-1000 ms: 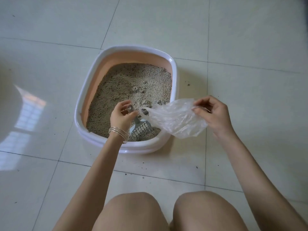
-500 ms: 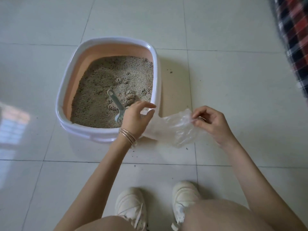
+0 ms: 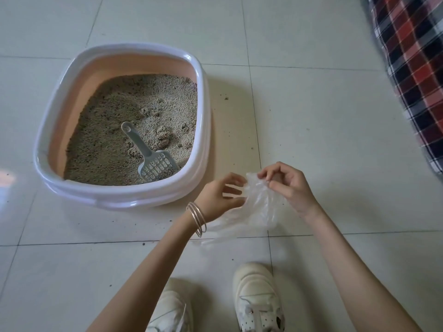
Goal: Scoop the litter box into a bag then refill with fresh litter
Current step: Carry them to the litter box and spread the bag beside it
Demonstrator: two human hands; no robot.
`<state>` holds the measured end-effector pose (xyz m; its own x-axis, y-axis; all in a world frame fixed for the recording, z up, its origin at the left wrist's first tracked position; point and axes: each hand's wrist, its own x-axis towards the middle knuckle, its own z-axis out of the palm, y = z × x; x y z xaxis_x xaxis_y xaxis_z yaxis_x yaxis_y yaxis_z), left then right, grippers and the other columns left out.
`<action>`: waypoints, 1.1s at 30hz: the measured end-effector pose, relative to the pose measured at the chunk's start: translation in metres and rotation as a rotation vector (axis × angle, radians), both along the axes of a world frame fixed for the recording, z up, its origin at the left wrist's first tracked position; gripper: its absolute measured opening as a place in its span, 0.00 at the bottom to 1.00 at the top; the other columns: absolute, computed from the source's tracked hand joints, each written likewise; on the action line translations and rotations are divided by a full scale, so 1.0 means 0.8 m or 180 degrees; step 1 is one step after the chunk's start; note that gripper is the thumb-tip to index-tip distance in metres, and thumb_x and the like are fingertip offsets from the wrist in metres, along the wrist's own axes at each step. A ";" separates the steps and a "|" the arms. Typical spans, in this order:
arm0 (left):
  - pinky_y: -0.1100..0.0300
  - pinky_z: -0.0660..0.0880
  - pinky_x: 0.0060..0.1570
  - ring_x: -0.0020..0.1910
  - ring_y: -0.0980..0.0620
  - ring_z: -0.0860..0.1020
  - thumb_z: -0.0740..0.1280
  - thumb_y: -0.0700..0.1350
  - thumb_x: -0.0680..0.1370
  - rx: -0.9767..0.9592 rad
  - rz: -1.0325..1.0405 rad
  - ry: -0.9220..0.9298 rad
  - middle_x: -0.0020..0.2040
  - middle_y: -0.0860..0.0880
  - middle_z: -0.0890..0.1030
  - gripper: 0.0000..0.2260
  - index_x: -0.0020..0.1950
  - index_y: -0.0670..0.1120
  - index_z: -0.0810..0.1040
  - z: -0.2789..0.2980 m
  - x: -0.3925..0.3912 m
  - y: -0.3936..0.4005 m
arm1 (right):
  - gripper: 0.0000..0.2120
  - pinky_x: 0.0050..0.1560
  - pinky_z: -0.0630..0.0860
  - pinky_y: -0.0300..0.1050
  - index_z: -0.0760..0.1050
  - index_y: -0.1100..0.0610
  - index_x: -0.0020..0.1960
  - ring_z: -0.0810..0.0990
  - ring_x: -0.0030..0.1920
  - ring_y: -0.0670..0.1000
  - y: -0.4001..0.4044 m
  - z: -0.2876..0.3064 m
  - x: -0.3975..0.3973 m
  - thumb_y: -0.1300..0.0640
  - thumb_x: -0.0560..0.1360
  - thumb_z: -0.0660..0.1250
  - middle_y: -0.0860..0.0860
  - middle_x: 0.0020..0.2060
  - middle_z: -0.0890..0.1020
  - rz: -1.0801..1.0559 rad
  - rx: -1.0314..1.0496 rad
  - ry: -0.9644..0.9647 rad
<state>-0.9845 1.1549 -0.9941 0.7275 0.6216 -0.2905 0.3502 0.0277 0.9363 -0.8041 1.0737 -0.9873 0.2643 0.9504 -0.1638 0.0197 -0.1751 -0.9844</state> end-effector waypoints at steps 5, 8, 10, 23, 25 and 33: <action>0.64 0.77 0.41 0.37 0.60 0.78 0.69 0.36 0.73 -0.1302 0.0126 -0.0219 0.42 0.51 0.77 0.09 0.46 0.45 0.70 -0.008 -0.006 -0.002 | 0.10 0.52 0.70 0.42 0.74 0.49 0.35 0.78 0.51 0.47 0.013 -0.027 -0.006 0.64 0.67 0.65 0.47 0.44 0.80 -0.0235 0.0165 -0.0477; 0.61 0.78 0.40 0.36 0.58 0.78 0.68 0.33 0.72 -0.1616 0.0082 -0.0244 0.42 0.51 0.77 0.12 0.48 0.45 0.70 -0.019 -0.015 -0.004 | 0.09 0.55 0.70 0.42 0.74 0.49 0.36 0.77 0.53 0.46 0.021 -0.037 -0.011 0.63 0.67 0.66 0.45 0.47 0.77 -0.0661 0.0213 -0.0873; 0.63 0.77 0.36 0.34 0.57 0.78 0.69 0.30 0.70 -0.1739 0.0116 -0.0229 0.42 0.50 0.77 0.15 0.50 0.45 0.70 -0.023 -0.017 -0.006 | 0.11 0.55 0.71 0.41 0.75 0.49 0.36 0.76 0.54 0.46 0.025 -0.043 -0.012 0.65 0.68 0.67 0.44 0.47 0.77 -0.0900 0.0160 -0.0905; 0.66 0.73 0.28 0.29 0.59 0.77 0.68 0.29 0.70 -0.1850 0.0264 0.0033 0.37 0.49 0.76 0.15 0.41 0.45 0.65 -0.031 -0.009 -0.009 | 0.12 0.51 0.73 0.38 0.76 0.52 0.39 0.79 0.47 0.45 0.021 -0.066 -0.041 0.68 0.72 0.66 0.47 0.43 0.81 -0.1197 -0.0436 -0.0380; 0.68 0.70 0.24 0.24 0.59 0.74 0.66 0.28 0.71 -0.1780 0.0530 -0.0043 0.33 0.49 0.72 0.15 0.39 0.45 0.64 -0.028 -0.005 -0.008 | 0.12 0.56 0.73 0.41 0.77 0.49 0.41 0.78 0.52 0.45 0.019 -0.064 -0.043 0.67 0.72 0.67 0.49 0.49 0.79 -0.1232 -0.0452 -0.0465; 0.71 0.66 0.32 0.30 0.59 0.67 0.65 0.31 0.73 -0.0684 0.1417 -0.0056 0.32 0.52 0.68 0.13 0.36 0.48 0.68 -0.041 0.016 0.007 | 0.17 0.60 0.68 0.30 0.69 0.39 0.59 0.66 0.66 0.41 -0.003 -0.010 -0.048 0.52 0.74 0.68 0.43 0.66 0.67 -0.0911 -0.0486 -0.0377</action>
<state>-0.9717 1.1607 -1.0273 0.4109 0.8005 -0.4362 0.2448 0.3641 0.8986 -0.8422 1.0711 -0.9954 0.5423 0.8019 -0.2508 0.0609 -0.3353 -0.9401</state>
